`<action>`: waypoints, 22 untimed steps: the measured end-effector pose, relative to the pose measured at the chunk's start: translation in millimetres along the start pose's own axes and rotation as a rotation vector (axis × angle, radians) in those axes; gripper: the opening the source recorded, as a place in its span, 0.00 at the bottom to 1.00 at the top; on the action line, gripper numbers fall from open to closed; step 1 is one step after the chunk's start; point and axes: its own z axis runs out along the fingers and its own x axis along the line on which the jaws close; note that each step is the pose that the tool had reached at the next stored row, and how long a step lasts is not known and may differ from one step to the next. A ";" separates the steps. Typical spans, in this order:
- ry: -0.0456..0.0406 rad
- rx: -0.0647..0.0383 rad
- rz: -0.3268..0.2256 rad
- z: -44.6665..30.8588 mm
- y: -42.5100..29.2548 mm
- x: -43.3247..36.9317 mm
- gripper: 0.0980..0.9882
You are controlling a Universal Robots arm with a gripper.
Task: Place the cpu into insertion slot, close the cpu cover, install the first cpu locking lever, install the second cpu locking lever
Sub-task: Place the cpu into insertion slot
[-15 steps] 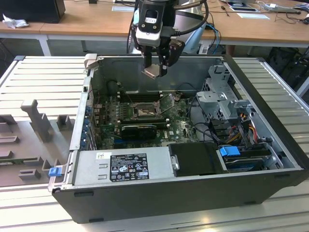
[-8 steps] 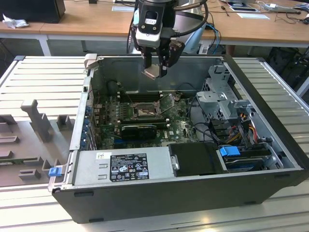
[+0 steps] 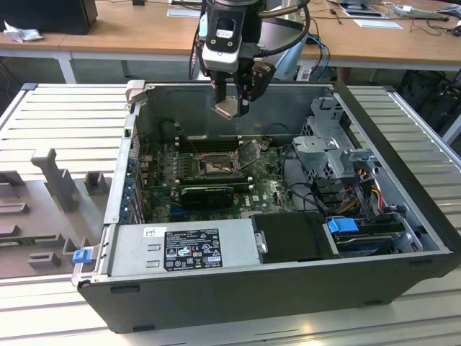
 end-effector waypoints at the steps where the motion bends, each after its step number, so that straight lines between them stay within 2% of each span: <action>1: -0.0003 0.000 0.003 0.1 0.0 0.0 0.49; 12: -0.0062 -0.001 0.070 0.9 -0.1 0.0 0.49; 16: -0.0131 -0.003 0.146 2.0 -0.2 0.0 0.49; 19: -0.0215 -0.005 0.240 6.8 -0.6 -0.2 0.49; 22: -0.0252 -0.005 0.284 10.8 -1.0 -0.2 0.49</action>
